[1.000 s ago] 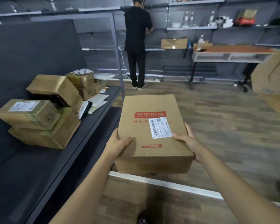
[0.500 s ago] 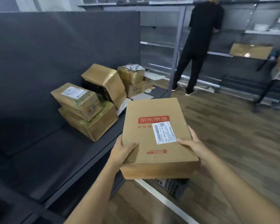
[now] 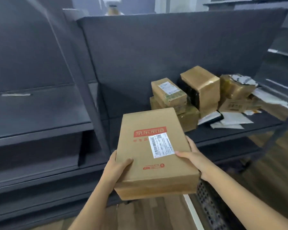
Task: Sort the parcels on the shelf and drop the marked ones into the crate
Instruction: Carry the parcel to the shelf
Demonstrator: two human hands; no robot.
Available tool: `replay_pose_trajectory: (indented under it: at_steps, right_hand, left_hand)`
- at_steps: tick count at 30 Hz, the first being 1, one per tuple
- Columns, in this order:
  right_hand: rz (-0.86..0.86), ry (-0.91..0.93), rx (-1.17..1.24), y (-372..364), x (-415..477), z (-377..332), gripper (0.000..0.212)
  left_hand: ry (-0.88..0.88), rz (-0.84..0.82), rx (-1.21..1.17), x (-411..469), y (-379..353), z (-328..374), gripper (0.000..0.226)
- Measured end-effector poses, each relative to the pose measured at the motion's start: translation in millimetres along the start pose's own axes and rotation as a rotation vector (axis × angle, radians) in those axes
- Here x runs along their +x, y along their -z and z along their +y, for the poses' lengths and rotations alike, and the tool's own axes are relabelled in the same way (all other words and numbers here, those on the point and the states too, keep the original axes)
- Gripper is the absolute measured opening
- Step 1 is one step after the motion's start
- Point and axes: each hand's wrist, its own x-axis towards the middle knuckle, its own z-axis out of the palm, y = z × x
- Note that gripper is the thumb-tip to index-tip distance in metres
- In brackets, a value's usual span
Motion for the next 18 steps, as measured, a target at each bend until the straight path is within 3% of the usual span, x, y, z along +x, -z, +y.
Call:
replay_pose_trajectory:
  at_steps: [6,12,18]
  right_hand:
    - [-0.199,0.005,-0.047,-34,28,-23,0.077]
    - [-0.225,0.0,-0.03,-19,53,-29,0.079]
    - [-0.258,0.038,0.003,-7,89,-45,0.08]
  left_hand:
    - [0.05,0.183,-0.052,-12,30,-3,0.051]
    - [0.043,0.198,-0.01,5,17,14,0.071]
    - [0.019,0.221,0.007,39,7,30,0.062]
